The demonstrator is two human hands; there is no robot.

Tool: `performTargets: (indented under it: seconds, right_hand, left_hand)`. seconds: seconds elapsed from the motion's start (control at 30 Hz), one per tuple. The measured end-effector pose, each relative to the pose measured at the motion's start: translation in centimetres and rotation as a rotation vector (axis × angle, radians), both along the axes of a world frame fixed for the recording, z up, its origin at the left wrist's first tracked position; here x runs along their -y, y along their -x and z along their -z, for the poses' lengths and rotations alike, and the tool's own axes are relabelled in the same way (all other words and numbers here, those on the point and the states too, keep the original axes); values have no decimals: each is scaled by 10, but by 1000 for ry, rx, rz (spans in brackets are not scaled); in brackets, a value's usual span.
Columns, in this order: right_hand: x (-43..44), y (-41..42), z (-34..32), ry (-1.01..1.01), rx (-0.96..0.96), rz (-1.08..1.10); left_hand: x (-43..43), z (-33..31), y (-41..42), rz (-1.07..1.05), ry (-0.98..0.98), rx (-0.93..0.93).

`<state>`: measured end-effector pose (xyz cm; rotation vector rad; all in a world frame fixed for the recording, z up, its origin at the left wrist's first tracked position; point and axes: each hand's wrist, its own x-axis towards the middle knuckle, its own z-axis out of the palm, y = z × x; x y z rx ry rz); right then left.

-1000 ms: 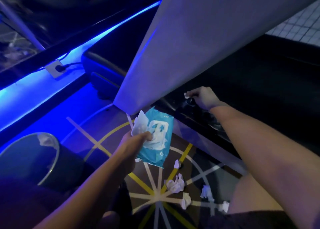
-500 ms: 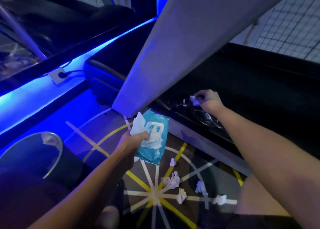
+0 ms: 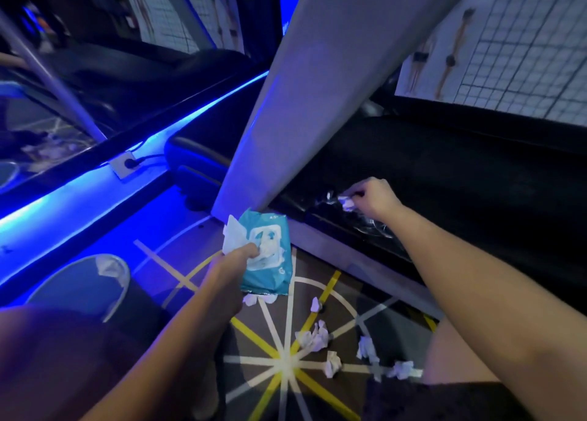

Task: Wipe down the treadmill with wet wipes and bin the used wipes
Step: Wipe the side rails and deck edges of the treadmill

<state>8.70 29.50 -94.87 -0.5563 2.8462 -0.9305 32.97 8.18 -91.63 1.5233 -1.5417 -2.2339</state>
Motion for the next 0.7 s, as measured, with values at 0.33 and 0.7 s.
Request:
performTargets:
  seconds: [0.33,0.7]
  right_hand:
    - [41,27,35,92,24,133]
    - [87,59,74,-40,-75,-81]
  left_hand:
    - [3,-2,24,-75,-71,-62]
    - [40,40,45,-52,13,1]
